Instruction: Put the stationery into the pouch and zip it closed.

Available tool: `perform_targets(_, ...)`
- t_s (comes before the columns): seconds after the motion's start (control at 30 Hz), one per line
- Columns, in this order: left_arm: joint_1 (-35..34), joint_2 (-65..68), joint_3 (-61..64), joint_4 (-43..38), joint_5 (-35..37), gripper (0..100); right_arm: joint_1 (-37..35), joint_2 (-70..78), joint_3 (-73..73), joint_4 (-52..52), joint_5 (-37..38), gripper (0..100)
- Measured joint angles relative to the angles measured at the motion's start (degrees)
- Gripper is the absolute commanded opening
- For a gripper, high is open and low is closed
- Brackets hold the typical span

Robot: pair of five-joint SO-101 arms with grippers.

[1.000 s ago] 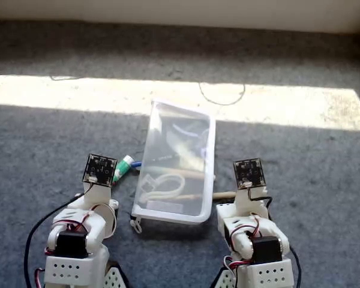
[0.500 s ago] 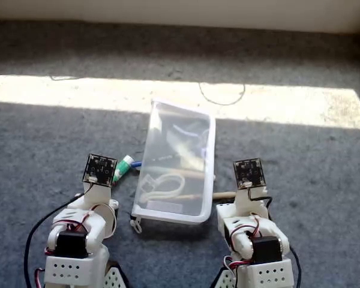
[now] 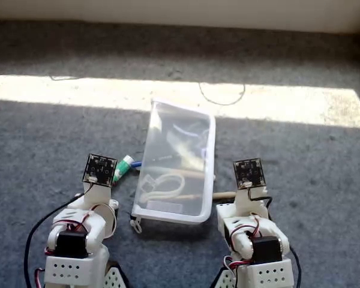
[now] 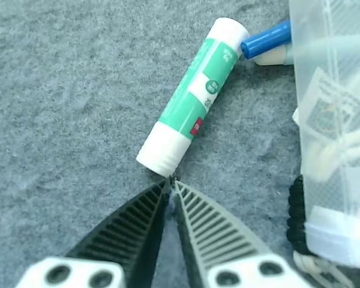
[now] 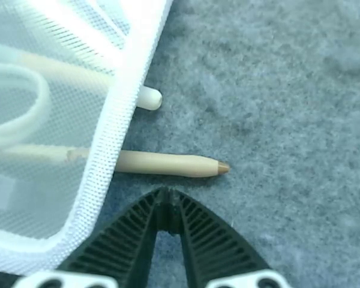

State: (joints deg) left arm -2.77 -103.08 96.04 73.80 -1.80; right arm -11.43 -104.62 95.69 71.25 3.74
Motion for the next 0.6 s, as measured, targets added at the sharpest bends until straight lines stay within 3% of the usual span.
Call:
perform_targets(0.43, 0.0, 0.0, 0.0, 0.0, 0.0, 1, 0.0, -0.3, -9.3, 0.0, -0.1, 0.5)
perform_targets(0.6, 0.0, 0.0, 0.0, 0.0, 0.0, 1, 0.0, -0.4, -13.8, 0.0, -3.9, 0.5)
